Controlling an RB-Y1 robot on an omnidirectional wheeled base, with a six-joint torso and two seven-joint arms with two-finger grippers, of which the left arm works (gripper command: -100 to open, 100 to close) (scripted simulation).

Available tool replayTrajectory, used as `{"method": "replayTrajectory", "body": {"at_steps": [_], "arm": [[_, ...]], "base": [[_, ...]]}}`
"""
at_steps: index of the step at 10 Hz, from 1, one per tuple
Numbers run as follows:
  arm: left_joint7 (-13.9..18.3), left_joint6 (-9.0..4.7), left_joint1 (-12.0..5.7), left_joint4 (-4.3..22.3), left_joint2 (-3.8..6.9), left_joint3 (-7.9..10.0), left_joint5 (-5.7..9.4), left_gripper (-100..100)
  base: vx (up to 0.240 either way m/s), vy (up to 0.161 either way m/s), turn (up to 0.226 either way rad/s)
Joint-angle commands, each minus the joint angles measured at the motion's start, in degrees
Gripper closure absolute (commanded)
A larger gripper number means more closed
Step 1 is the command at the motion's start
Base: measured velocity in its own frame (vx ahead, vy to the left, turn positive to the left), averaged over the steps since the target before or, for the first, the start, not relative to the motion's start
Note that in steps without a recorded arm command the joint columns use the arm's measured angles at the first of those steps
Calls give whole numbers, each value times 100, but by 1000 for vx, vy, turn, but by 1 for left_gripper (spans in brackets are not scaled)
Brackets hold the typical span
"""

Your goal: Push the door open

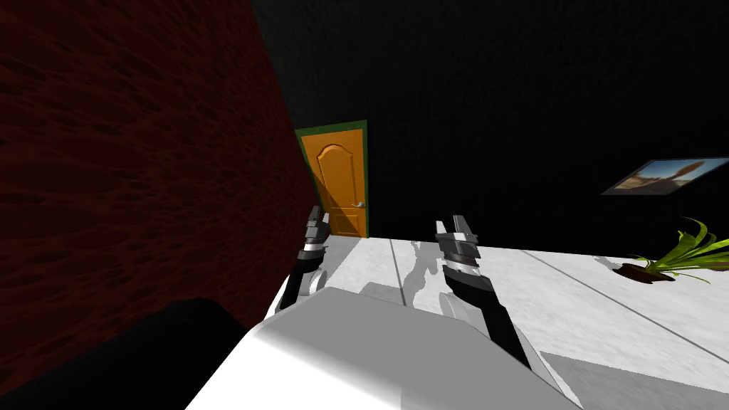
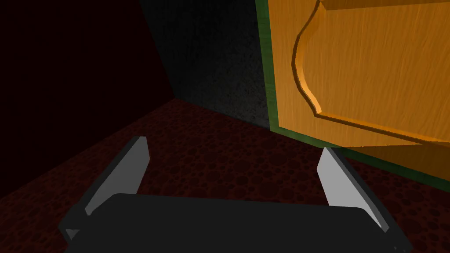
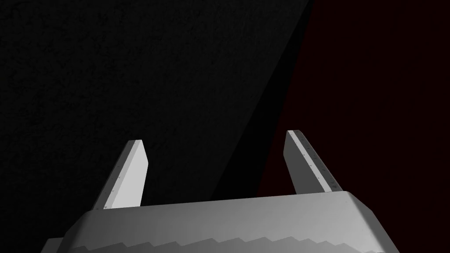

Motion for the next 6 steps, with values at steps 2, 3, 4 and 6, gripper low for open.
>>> {"method": "replayTrajectory", "body": {"at_steps": [2, 3, 4, 6], "arm": [[-6, -36, -137, 322, 47, 114, 7, -100], [-8, -45, -170, 398, 58, 141, 8, -100], [-10, -56, -209, 490, 69, 173, 10, -100], [-14, -80, -303, 710, 92, 251, 14, -100]], "base": [[61, 56, -84], [92, -2, -51], [82, 0, -43], [67, 10, -71]]}}
